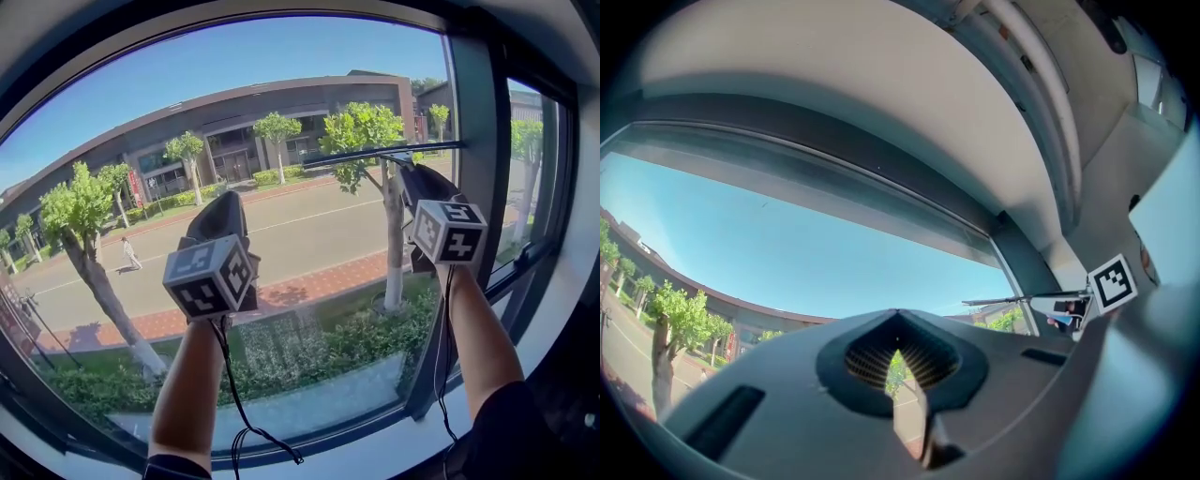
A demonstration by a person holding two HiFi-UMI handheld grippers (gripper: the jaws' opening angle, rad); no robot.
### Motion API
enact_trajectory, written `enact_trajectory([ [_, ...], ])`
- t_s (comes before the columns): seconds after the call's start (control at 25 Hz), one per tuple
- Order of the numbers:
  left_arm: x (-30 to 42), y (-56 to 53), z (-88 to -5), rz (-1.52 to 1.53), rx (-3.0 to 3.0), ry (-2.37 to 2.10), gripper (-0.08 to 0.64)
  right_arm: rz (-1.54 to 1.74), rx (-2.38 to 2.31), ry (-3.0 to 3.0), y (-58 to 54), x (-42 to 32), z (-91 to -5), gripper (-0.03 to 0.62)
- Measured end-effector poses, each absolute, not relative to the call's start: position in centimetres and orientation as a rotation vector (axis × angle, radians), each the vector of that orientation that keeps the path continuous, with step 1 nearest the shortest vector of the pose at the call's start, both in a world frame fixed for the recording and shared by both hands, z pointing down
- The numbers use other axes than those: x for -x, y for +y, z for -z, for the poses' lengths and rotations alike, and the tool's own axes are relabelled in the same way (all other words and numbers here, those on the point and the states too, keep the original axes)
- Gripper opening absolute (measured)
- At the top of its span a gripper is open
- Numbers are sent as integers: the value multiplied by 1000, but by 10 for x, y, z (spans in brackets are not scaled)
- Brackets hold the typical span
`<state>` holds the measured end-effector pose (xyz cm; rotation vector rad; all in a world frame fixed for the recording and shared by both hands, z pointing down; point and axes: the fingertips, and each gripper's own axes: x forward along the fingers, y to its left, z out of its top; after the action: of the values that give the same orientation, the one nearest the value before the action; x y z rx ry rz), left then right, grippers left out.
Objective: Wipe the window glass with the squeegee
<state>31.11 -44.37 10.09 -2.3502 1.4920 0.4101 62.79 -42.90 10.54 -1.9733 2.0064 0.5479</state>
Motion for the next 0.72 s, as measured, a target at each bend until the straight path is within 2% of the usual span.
enact_trajectory([
  [0.72, -302, -449, -118, -400, 2362, 1522, 2, -521, 1980, 2009, -429, -628, -132, 130],
])
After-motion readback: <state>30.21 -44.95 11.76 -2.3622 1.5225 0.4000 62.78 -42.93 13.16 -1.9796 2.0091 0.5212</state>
